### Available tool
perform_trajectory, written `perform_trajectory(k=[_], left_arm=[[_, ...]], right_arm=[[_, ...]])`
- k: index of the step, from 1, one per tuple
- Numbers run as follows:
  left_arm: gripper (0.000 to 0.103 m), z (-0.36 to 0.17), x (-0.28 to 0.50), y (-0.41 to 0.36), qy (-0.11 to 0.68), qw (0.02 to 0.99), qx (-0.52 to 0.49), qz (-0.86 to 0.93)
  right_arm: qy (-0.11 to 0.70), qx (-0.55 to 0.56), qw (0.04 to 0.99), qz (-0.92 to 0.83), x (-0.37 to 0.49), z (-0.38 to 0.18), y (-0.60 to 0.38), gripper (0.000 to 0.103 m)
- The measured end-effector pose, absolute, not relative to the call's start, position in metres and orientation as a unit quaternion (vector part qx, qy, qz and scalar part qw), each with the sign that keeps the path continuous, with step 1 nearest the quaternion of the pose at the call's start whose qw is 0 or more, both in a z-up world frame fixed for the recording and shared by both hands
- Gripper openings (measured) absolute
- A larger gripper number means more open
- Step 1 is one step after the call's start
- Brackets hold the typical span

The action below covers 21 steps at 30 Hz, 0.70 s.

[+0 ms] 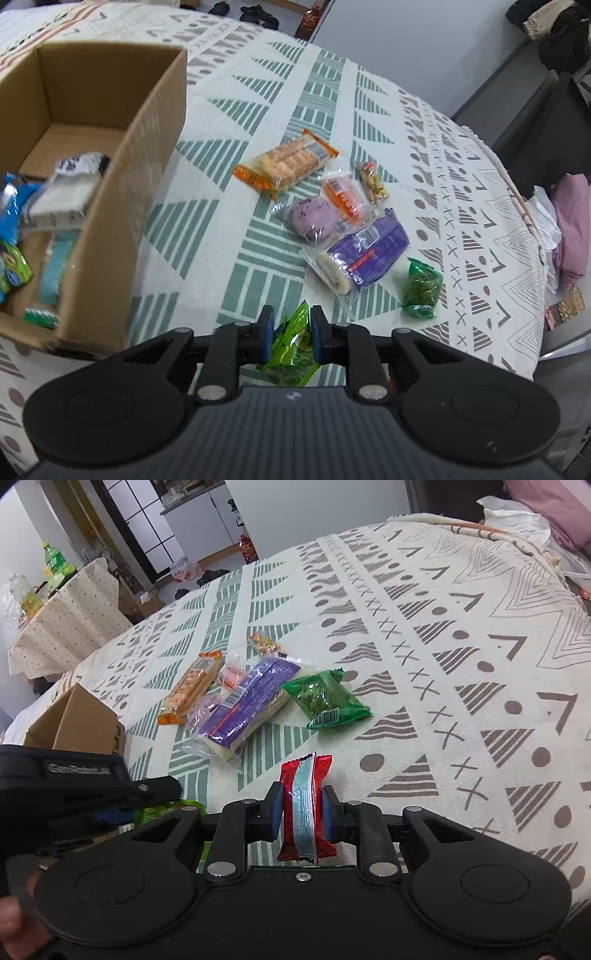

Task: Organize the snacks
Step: 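Carry both snacks over the cardboard box and open both tools to drop them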

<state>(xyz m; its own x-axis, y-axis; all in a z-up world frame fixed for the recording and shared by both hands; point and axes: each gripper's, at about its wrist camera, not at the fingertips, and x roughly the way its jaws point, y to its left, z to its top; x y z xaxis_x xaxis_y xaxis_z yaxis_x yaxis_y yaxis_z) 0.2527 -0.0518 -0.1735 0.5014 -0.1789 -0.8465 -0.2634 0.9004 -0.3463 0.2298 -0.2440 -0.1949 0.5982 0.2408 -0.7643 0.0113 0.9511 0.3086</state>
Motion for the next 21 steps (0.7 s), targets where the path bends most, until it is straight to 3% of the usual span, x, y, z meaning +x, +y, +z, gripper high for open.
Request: perform_trajectory(k=[21], left_arm=[[0.019,-0.113,0.233,0.013,0.404,0.865,-0.296,0.015]], right_arm=[[0.397,0.125,0.906,0.077,0.216,-0.138,-0.2,0.021]])
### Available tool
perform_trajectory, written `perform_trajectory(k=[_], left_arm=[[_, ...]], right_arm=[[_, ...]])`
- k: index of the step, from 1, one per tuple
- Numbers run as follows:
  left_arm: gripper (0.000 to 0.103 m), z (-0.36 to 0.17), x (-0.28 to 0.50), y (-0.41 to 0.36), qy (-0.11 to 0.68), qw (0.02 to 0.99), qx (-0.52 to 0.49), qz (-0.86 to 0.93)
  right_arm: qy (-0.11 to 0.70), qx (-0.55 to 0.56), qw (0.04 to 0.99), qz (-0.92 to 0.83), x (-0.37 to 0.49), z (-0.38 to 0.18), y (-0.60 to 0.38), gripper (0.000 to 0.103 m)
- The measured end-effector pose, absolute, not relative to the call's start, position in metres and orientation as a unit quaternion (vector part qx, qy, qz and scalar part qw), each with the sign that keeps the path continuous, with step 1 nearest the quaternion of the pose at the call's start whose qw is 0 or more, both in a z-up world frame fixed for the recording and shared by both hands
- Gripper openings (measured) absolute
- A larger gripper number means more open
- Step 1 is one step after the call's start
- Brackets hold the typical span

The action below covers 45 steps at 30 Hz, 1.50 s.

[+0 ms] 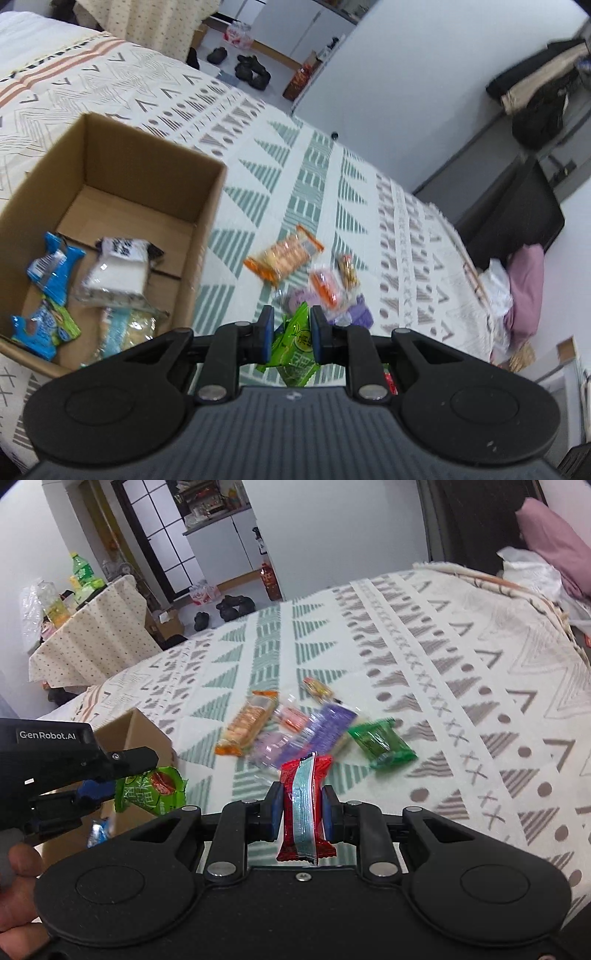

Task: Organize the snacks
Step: 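Carry both snacks over the cardboard box and open both tools to drop them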

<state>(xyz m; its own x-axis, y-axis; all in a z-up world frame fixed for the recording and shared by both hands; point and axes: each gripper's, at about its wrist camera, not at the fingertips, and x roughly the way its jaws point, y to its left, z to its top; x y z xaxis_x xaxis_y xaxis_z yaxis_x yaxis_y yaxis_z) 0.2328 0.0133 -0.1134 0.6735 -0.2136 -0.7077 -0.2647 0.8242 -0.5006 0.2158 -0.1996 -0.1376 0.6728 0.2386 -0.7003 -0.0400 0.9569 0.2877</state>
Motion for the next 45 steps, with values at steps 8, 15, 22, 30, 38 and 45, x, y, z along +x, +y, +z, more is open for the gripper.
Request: perform_trajectory(k=[8,15,22,30,38,45], left_arm=[[0.019,-0.097,0.231,0.049,0.368,0.871,-0.324,0.041],[0.019,-0.088,0.232,0.078,0.341,0.873,-0.344,0.062],[0.019,-0.088,0.233,0.112,0.327,0.865,-0.371,0.088],[0.019,-0.093,0.236,0.141,0.32,0.855,-0.392,0.115],[0.019,-0.098,0.234,0.155,0.311,0.853,-0.388,0.154],[0.027,-0.107,0.238,0.16,0.334,0.843,-0.372,0.201]], right_arm=[[0.377,0.114,0.914,0.097,0.224,-0.111,-0.165,0.021],[0.376,0.13,0.909,0.124,0.236,-0.098,-0.136,0.021],[0.374,0.123,0.908,0.146,0.25,-0.09,-0.106,0.021],[0.375,0.105,0.906,0.167,0.261,-0.091,-0.074,0.021],[0.384,0.096,0.899,0.185,0.269,-0.095,-0.049,0.022],[0.399,0.083,0.894,0.186,0.272,-0.102,-0.045,0.032]])
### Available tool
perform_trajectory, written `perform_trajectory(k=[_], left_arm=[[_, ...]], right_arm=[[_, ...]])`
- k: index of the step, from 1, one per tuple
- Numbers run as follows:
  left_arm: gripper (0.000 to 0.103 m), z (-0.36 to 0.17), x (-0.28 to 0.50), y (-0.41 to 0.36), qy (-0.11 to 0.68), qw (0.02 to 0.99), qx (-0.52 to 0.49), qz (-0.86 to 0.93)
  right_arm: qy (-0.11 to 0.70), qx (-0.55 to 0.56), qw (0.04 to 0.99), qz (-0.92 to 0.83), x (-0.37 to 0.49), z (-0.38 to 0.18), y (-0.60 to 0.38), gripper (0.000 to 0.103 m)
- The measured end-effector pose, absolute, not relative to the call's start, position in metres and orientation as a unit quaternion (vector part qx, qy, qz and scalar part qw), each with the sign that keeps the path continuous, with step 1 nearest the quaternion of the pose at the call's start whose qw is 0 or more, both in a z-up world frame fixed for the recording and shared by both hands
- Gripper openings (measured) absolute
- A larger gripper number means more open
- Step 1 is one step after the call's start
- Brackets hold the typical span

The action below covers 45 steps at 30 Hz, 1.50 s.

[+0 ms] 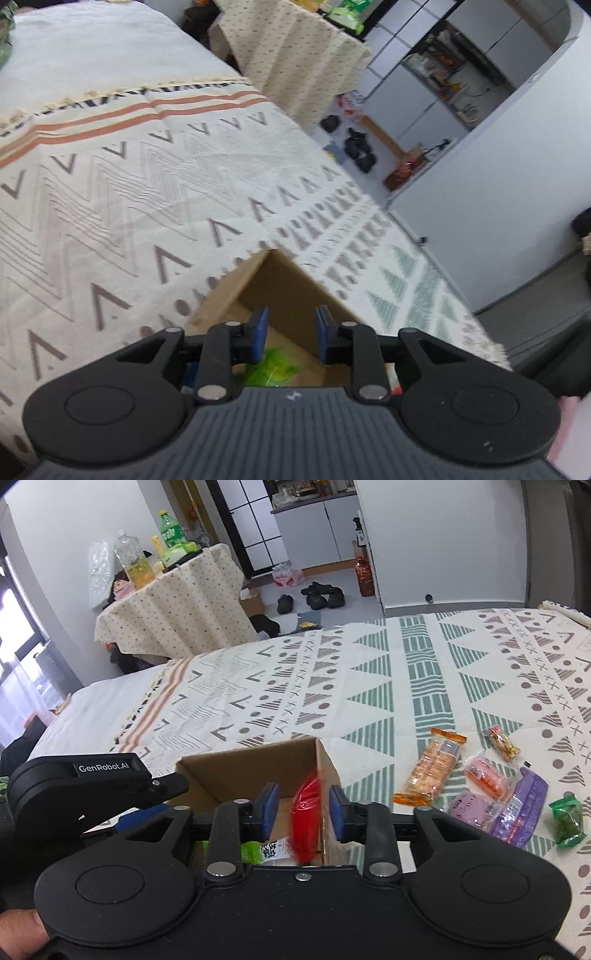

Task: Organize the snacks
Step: 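Carry both snacks over the cardboard box and open both tools to drop them, then reach the left tool to the purple biscuit pack while the right tool reaches the dark green packet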

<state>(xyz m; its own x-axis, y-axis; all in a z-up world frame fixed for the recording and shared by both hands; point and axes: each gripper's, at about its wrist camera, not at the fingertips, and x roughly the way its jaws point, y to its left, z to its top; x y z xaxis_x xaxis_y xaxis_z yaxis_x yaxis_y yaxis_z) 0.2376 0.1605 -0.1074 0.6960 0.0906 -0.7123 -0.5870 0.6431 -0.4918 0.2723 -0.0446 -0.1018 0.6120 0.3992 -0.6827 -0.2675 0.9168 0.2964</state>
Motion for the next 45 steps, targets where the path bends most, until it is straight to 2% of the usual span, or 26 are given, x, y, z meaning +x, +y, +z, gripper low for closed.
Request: perform_trajectory(k=[5,9,11,14,19,22,31,45], left_arm=[[0.051,-0.115,0.241,0.159,0.353,0.832,-0.377,0.203],[0.062,-0.112,0.242,0.15,0.354,0.836,-0.369,0.199],[0.076,-0.11,0.241,0.143,0.355,0.839,-0.363,0.197],[0.083,-0.106,0.243,0.13,0.36,0.847,-0.342,0.192],[0.084,-0.104,0.244,0.112,0.374,0.849,-0.332,0.169],[0.088,-0.102,0.242,0.099,0.379,0.852,-0.324,0.161],[0.09,-0.096,0.236,0.066,0.387,0.856,-0.311,0.141],[0.09,-0.089,0.238,0.007,0.392,0.878,-0.251,0.113]], right_arm=[[0.403,0.092,0.894,0.171,0.271,-0.103,-0.059,0.033],[0.406,0.094,0.896,0.156,0.268,-0.104,-0.073,0.038],[0.408,0.095,0.896,0.148,0.266,-0.104,-0.081,0.039],[0.408,0.094,0.898,0.137,0.262,-0.103,-0.093,0.043],[0.402,0.1,0.902,0.118,0.252,-0.099,-0.118,0.054],[0.398,0.104,0.905,0.107,0.246,-0.097,-0.133,0.059],[0.392,0.12,0.909,0.076,0.229,-0.096,-0.177,0.069],[0.389,0.15,0.907,0.048,0.212,-0.105,-0.244,0.071]])
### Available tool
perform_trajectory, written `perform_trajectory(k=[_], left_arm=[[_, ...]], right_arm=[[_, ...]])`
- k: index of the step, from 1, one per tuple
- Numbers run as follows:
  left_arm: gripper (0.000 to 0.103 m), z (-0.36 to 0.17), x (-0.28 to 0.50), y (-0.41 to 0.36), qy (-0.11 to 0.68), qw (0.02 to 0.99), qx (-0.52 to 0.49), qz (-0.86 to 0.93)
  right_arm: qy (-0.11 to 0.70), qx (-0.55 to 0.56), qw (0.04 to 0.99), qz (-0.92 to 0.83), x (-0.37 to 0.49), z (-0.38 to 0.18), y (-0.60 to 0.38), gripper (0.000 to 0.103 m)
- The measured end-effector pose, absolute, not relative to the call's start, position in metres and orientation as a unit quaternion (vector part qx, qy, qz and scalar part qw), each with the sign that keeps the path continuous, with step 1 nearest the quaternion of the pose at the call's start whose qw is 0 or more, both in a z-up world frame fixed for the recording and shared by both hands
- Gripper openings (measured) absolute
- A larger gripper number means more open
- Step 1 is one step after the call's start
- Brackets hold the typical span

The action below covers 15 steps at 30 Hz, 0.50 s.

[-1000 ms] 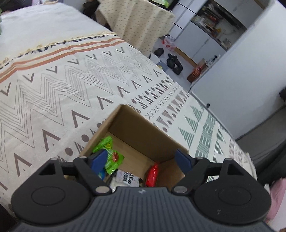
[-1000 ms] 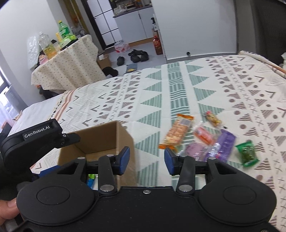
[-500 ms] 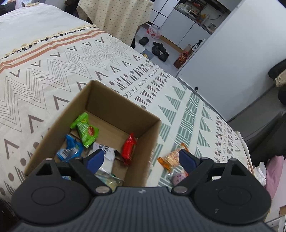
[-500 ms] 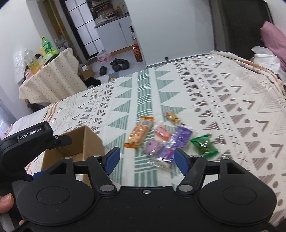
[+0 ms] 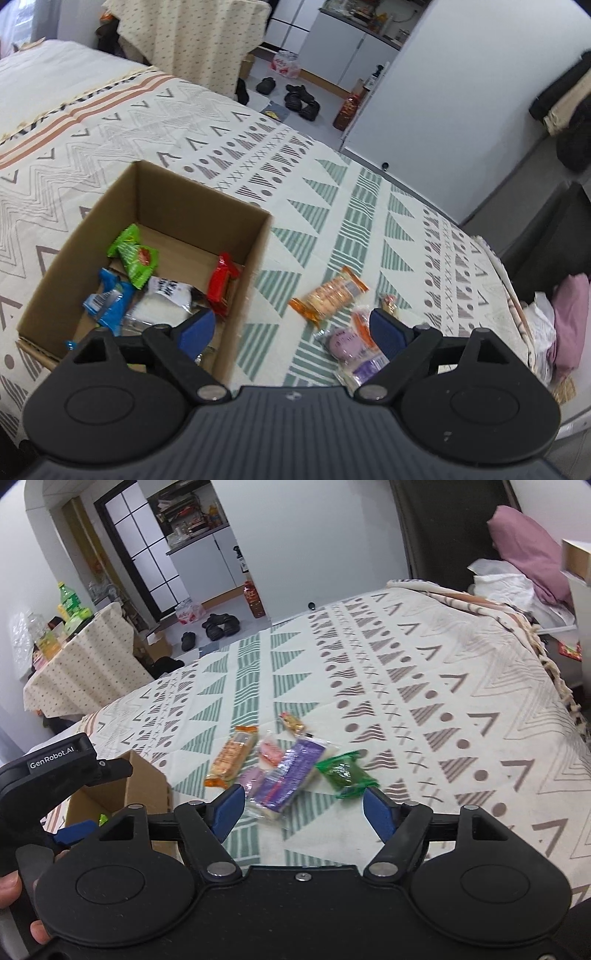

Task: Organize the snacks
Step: 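Reach the left tool to the purple biscuit pack while the right tool reaches the dark green packet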

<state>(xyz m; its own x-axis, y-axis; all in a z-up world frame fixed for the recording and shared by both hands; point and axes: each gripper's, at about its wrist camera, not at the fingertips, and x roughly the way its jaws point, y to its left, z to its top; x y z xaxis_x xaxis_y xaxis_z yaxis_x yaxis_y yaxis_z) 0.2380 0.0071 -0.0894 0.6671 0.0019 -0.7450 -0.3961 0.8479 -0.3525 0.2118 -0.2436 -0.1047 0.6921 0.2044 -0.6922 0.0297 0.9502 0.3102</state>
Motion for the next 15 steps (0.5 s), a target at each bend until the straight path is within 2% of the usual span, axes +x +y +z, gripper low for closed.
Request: perform_trajectory(k=[15], left_arm=[[0.09,-0.1,0.26,-0.064,0.431,0.871,-0.227,0.06]], right_arm=[[0.398,0.198,0.895,0.047,0.221,-0.127,-0.297,0.071]])
